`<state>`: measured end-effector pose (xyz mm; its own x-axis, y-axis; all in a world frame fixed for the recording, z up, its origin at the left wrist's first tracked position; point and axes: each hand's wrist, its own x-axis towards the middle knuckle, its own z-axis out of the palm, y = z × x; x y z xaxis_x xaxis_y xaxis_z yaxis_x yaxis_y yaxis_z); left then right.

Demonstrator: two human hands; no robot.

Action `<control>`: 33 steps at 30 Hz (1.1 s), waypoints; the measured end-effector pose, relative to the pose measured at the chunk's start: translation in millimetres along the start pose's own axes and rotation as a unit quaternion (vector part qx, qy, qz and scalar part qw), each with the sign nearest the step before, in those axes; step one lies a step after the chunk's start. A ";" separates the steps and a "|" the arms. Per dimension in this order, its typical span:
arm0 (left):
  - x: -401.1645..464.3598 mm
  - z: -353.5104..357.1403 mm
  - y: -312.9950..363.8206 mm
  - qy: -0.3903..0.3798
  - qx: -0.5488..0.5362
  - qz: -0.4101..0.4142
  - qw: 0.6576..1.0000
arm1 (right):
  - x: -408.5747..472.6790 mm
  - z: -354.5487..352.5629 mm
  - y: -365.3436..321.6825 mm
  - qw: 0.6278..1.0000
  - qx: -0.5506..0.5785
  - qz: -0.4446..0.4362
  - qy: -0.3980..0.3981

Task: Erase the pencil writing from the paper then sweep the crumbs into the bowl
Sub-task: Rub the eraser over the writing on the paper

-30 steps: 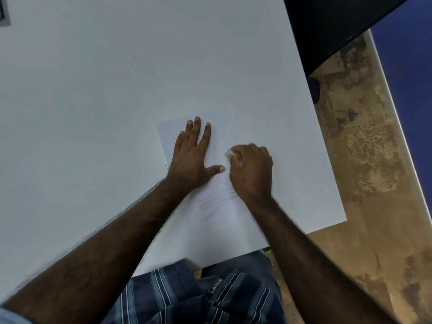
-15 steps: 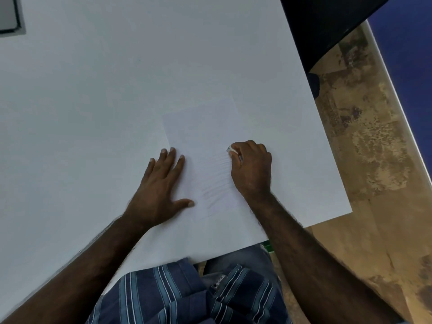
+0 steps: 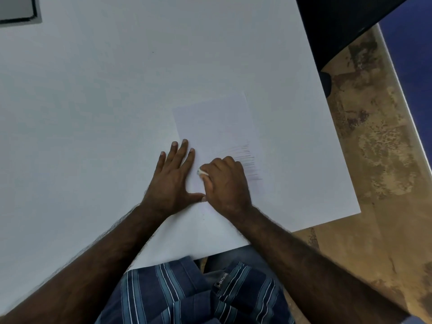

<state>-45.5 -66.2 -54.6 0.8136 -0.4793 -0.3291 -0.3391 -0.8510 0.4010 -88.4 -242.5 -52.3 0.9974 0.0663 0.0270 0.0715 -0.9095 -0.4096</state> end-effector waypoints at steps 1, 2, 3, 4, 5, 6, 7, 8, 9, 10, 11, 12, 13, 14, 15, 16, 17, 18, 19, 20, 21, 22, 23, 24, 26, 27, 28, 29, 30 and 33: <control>0.2 0.1 -0.4 -0.004 -0.002 -0.006 1.000 | 2.2 -0.4 3.5 1.000 -0.016 -0.009 -0.003; 1.0 0.0 -0.8 -0.008 -0.002 -0.012 1.000 | 6.7 -2.2 9.4 0.999 -0.032 -0.005 0.003; 2.3 -0.4 -1.2 -0.012 0.001 -0.018 1.000 | 13.3 -5.2 17.4 0.999 -0.045 0.014 0.014; 3.7 -0.8 -1.6 -0.017 0.006 -0.023 1.000 | 20.4 -9.1 25.2 0.997 -0.053 0.042 0.030; 5.0 -1.7 -1.7 -0.021 0.011 -0.026 0.999 | 26.0 -12.6 31.0 0.995 -0.054 0.069 0.045; 6.5 -2.3 -1.5 -0.024 0.014 -0.028 0.999 | 28.0 -14.0 32.8 0.994 -0.051 0.082 0.055; 7.3 -2.7 -1.9 -0.026 0.014 -0.029 0.999 | 26.5 -13.7 29.2 0.994 -0.045 0.076 0.057; 8.0 -3.6 -2.2 -0.028 0.014 -0.029 0.999 | 21.0 -10.2 21.4 0.997 -0.040 0.048 0.049; 8.5 -3.9 -2.8 -0.029 0.014 -0.029 0.999 | 12.4 -5.7 10.7 0.999 -0.031 0.005 0.031; 8.8 -3.8 -3.5 -0.027 0.014 -0.028 0.999 | 2.1 -0.4 0.3 0.999 -0.027 -0.046 0.010; 8.8 -3.8 -3.7 -0.025 0.015 -0.027 0.999 | -6.0 2.1 -6.9 0.996 -0.029 -0.089 -0.011; 9.1 -3.4 -3.6 -0.024 0.016 -0.026 0.999 | -8.1 2.8 -8.5 0.992 -0.036 -0.116 -0.021; 9.3 -3.1 -3.4 -0.024 0.017 -0.025 0.999 | -3.9 2.2 -5.0 0.991 -0.047 -0.122 -0.017; 9.9 -3.0 -3.4 -0.027 0.017 -0.025 0.999 | 4.0 1.3 0.6 0.992 -0.063 -0.105 -0.001; 10.2 -3.2 -3.6 -0.030 0.017 -0.026 0.999 | 13.3 -0.2 7.2 0.994 -0.076 -0.073 0.015; 10.7 -2.9 -3.6 -0.032 0.015 -0.025 0.999 | 23.1 -2.9 13.9 0.995 -0.086 -0.035 0.031; 10.5 -3.0 -4.0 -0.032 0.012 -0.023 0.999 | 31.4 -6.3 19.3 0.995 -0.089 0.005 0.045; 10.5 -3.2 -4.2 -0.031 0.009 -0.021 0.999 | 34.9 -7.8 20.5 0.994 -0.084 0.034 0.053; 10.1 -3.3 -4.6 -0.032 0.009 -0.021 0.999 | 34.0 -7.6 16.8 0.995 -0.069 0.050 0.060; 9.9 -2.9 -5.0 -0.032 0.009 -0.021 0.999 | 29.1 -5.5 9.7 0.996 -0.053 0.048 0.060; 9.5 -2.6 -5.1 -0.031 0.008 -0.021 0.999 | 20.8 -2.0 0.4 0.998 -0.042 0.030 0.045; 9.2 -2.2 -5.3 -0.027 0.006 -0.020 0.999 | 10.8 1.8 -8.8 0.999 -0.036 0.001 0.021; 9.1 -1.8 -5.6 -0.025 0.005 -0.019 0.999 | 1.1 4.1 -15.7 0.999 -0.038 -0.031 -0.004; 9.2 -1.8 -5.9 -0.025 0.005 -0.019 0.999 | -4.5 4.6 -18.1 0.997 -0.047 -0.056 -0.018; 9.2 -1.8 -6.5 -0.028 0.007 -0.019 0.999 | 3.1 2.8 -10.6 0.996 -0.061 -0.062 0.000; 9.4 -2.3 -6.7 -0.032 0.009 -0.019 0.999 | 12.0 2.0 -4.0 0.996 -0.072 -0.042 0.021; 9.8 -2.6 -6.8 -0.037 0.011 -0.019 0.999 | 22.1 0.0 3.4 0.996 -0.084 -0.013 0.039; 10.2 -2.6 -6.9 -0.041 0.011 -0.019 0.999 | 31.5 -2.9 9.9 0.994 -0.093 0.022 0.053; 10.4 -2.5 -7.0 -0.042 0.011 -0.019 0.999 | 37.2 -4.7 13.3 0.992 -0.096 0.054 0.060; 10.9 -2.1 -6.9 -0.038 0.010 -0.018 0.999 | 29.4 -1.2 -0.9 0.994 -0.063 0.071 0.055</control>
<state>-33.3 -65.1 -59.2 0.7872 -0.4627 -0.4076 -0.3207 -0.8718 0.3702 -59.1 -240.3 -49.9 0.9912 -0.1052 0.0803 -0.0768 -0.9513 -0.2987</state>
